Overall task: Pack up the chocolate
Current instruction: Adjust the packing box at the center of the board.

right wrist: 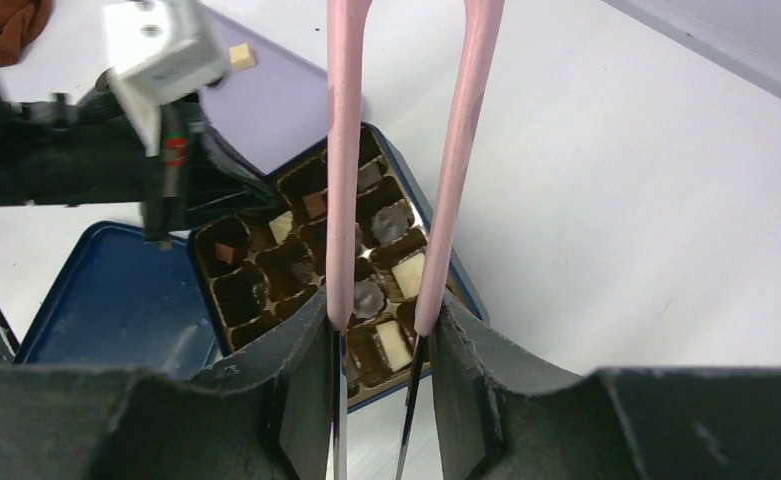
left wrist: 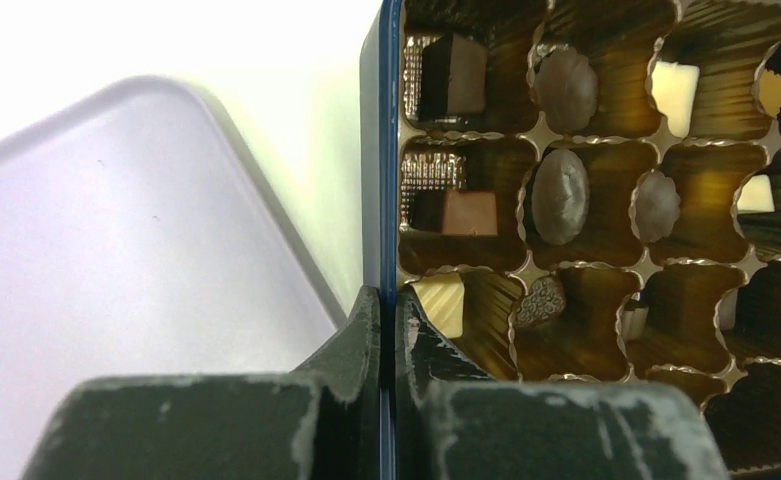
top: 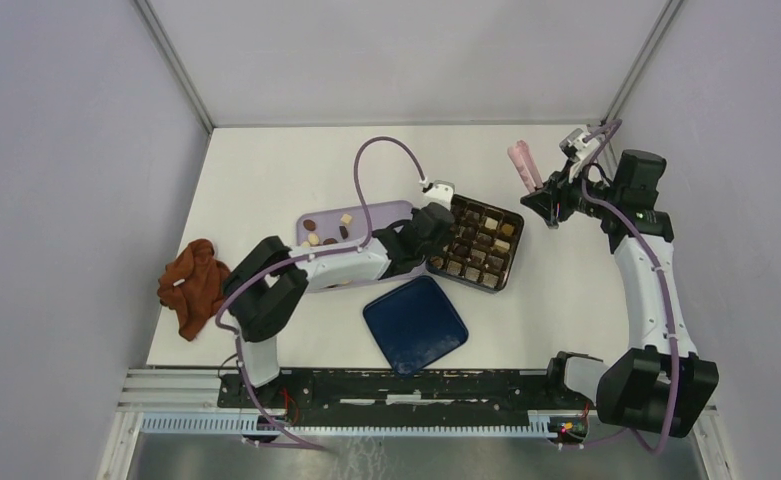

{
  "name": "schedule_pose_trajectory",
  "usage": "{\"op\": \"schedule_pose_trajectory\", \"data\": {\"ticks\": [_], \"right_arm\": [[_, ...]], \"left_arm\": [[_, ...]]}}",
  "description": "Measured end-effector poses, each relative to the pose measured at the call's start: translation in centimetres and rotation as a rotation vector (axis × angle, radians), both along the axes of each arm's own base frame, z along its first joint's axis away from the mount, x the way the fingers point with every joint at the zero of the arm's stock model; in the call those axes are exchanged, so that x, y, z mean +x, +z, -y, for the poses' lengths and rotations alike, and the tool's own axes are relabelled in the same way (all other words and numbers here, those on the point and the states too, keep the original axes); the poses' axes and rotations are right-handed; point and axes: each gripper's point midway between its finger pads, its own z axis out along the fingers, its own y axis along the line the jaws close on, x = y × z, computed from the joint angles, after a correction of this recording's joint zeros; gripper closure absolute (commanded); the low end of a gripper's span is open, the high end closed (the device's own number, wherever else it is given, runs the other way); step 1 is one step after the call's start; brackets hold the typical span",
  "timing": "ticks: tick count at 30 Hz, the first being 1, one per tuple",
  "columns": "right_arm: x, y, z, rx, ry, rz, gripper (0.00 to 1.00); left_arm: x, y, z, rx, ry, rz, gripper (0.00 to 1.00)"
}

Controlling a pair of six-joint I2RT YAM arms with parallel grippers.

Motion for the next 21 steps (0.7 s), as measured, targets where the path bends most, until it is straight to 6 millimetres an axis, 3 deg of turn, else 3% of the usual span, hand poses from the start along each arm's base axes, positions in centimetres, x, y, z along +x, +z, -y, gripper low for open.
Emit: {"op": "schedule_pose_trajectory", "data": {"ticks": [5, 9, 16, 21], "right_arm": [[-0.5, 0.9, -0.1, 0.009, 0.01, 0.024, 0.59], [-0.9, 1.4, -0.4, 0.019, 0.027, 0.039, 0.59], [-1.2, 1.7, -0.7, 0.031, 0.048, 0.044, 0.6], [-1.4, 1.9, -0.9, 0.039, 0.062, 0.051, 0.59]], "left_arm": [[-1.6, 4.2, -0.2, -0.03, -0.025, 0.204, 0.98], [-2.2, 6.3, 0.2, -0.081, -0.029, 0.302, 0.98], [-1.7, 7.3, 0.1, -0.096, -0.007, 0.354, 0.98], [-1.1, 6.6, 0.7, -0.074, -0.005, 0.337, 0.98]]}}
